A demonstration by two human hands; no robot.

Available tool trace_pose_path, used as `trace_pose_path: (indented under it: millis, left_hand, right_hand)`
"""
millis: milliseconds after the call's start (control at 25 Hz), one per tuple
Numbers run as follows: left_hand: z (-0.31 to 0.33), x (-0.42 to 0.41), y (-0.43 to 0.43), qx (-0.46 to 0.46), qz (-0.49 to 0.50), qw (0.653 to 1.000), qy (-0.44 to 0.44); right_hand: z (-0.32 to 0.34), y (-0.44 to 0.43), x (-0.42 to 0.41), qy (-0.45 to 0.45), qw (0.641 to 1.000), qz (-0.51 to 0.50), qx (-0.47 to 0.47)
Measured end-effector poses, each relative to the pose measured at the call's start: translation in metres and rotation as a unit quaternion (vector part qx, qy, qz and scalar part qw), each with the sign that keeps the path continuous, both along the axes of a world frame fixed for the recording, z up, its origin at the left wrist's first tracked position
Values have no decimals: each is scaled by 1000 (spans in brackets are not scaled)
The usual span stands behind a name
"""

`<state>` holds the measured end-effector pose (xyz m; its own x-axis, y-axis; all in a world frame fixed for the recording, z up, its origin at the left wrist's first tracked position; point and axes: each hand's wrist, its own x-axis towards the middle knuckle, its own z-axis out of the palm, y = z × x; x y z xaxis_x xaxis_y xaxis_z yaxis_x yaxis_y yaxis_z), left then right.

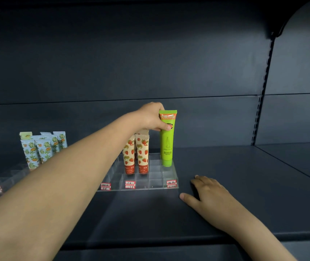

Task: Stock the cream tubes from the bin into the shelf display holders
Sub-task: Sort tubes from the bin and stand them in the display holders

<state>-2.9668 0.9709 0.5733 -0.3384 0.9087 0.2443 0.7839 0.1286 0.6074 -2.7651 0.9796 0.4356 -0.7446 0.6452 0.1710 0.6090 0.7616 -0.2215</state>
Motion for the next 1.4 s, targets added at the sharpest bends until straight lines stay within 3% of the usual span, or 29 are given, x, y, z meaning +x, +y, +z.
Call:
trace_pose_path:
  millis: [200, 440, 1000, 1120, 1400]
  left_hand:
    - [-6, -2, 2, -47, -1, 999, -6]
    - [-9, -6, 2, -41, -1, 999, -18]
    - [19, 1, -35, -33, 38, 972, 228]
    - [28, 2, -61, -18, 60, 967, 249]
    - [24, 8, -153, -30, 79, 959, 270]
  right_hand:
    - [1, 0, 1, 2, 1000, 5, -1]
    - [1, 1, 0, 1, 1000, 8, -5]
    - [7, 5, -2, -22, 999, 4, -31]
    - [27, 5, -6, -44, 999, -15, -22]
    - [108, -51, -23, 15, 998, -16, 57]
